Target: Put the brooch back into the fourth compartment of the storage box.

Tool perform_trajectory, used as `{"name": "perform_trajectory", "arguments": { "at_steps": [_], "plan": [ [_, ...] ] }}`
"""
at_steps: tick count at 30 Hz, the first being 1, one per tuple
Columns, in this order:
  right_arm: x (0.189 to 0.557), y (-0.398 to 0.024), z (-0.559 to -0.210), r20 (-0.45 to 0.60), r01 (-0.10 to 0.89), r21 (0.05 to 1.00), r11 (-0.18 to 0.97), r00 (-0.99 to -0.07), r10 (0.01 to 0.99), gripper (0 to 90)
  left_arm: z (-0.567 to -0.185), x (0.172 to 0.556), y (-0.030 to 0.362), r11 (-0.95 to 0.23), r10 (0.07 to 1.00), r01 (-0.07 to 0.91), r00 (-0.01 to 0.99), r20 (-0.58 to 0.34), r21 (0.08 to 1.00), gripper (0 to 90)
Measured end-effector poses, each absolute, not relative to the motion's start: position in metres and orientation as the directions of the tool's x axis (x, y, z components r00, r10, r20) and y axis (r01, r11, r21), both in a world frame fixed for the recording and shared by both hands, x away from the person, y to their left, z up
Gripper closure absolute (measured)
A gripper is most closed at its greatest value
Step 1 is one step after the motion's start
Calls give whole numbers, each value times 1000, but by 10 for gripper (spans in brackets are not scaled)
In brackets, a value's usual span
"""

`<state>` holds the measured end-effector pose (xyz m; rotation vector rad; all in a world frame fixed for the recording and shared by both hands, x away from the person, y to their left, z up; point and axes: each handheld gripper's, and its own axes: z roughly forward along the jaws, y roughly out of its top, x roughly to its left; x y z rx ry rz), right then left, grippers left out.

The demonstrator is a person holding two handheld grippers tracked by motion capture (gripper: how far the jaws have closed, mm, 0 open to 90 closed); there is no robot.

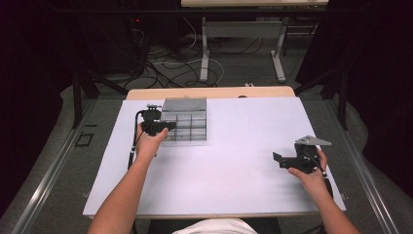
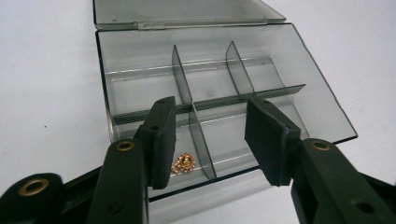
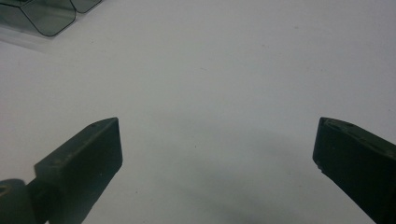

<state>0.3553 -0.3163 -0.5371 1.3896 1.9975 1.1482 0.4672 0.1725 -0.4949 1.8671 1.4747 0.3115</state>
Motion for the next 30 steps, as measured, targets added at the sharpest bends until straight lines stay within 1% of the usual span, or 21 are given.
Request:
{"name": "perform_trajectory", "arguments": {
  "at_steps": [3, 9, 16, 22, 24, 25, 30],
  "plan": [
    [355, -316, -537, 99, 546, 826, 143, -389, 916, 10, -492, 464, 171, -90, 914, 733, 330, -236, 674, 501],
    [355, -316, -537, 96, 543, 827, 145, -391, 916, 10, -485, 453, 171, -113, 902, 711, 366, -229, 694, 478],
    [355, -316, -537, 95, 542, 828, 145, -391, 916, 10, -478, 442, 169, -121, 888, 676, 402, -225, 727, 430],
    [355, -315, -537, 102, 547, 825, 139, -388, 916, 10, -471, 434, 169, -141, 872, 669, 433, -228, 730, 398],
    [355, -315, -536, 102, 546, 826, 139, -388, 916, 10, -470, 430, 169, -150, 869, 663, 443, -222, 734, 390],
    [354, -315, -536, 101, 545, 827, 140, -388, 916, 10, -469, 429, 169, -164, 869, 653, 451, -206, 739, 387],
    [354, -316, -536, 99, 542, 829, 140, -387, 917, 11, -469, 419, 171, -171, 857, 627, 476, -199, 760, 351]
  ]
}}
